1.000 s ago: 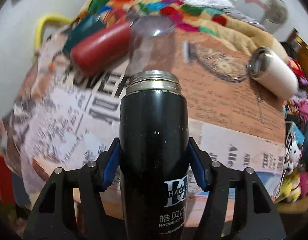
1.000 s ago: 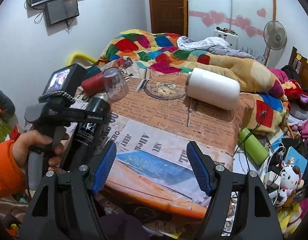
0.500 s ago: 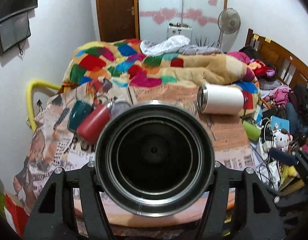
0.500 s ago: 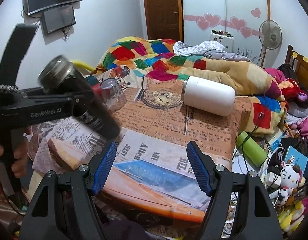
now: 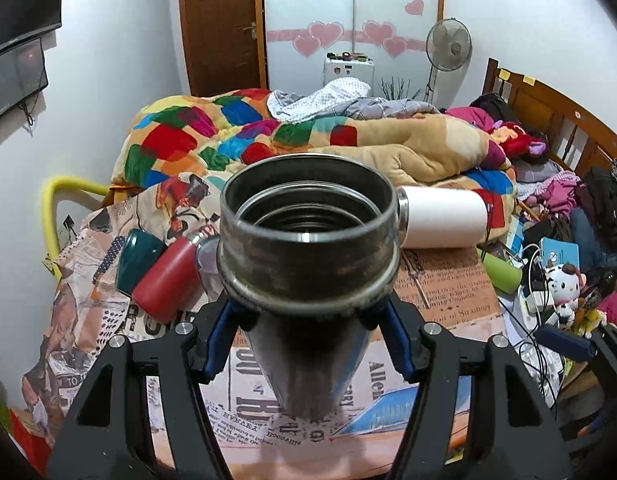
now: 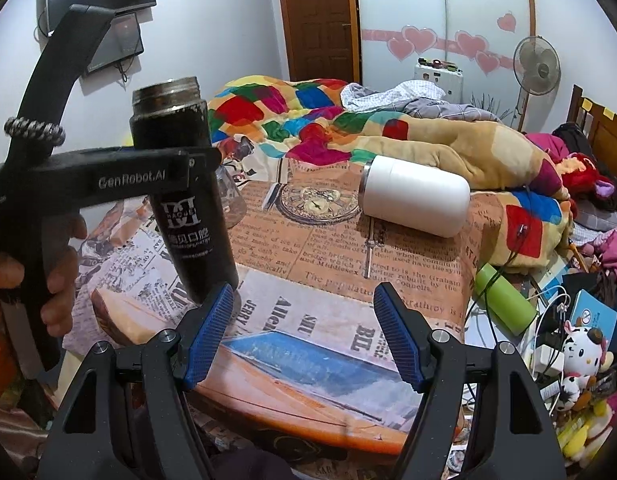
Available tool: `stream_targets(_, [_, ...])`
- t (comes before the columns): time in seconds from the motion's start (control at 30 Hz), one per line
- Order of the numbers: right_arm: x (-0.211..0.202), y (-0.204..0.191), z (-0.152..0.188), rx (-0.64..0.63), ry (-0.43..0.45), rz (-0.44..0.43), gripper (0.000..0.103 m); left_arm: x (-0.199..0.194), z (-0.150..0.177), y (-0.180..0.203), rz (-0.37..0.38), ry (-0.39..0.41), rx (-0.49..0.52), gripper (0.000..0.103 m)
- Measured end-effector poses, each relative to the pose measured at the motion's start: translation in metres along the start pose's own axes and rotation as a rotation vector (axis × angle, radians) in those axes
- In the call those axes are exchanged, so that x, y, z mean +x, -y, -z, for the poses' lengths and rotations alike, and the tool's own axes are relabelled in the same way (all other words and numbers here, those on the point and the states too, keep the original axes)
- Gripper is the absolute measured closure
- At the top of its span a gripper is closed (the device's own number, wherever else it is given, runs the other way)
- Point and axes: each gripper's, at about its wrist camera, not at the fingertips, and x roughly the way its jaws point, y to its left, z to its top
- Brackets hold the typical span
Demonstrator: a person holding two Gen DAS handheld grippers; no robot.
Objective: Flip cup upright
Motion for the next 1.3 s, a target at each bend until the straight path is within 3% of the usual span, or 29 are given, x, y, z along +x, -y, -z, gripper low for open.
stream_targets(0.43, [-0.002,-0.009,-0.002,-0.012,0.0,0.006,0.033,0.011,0.01,-0.002,0.02,-0.031,-0.011,0.039])
stream_targets(0.67, [-0.028,-0.013,-0.012,-0.004,0.064,0.021,0.033,-0.022,0.002,-0.004,0.036,-0.003,0.015,0.039])
stream_targets(0.83, [-0.071,-0.021,-0.023,0.001,0.171,0.029,0.033,-0.088,0.001,-0.01,0.038,0.115,0.031,0.039])
stream_targets(1.1, [-0.162,-0.047,-0.034,0.007,0.42,0.036,0.033,-0.22,0.02,-0.021,0.004,0.411,0.031,0.027])
stream_targets(1.3, [-0.212,-0.071,-0.025,0.013,0.559,0.019,0.03,-0.279,0.046,-0.025,-0.008,0.543,0.005,0.018])
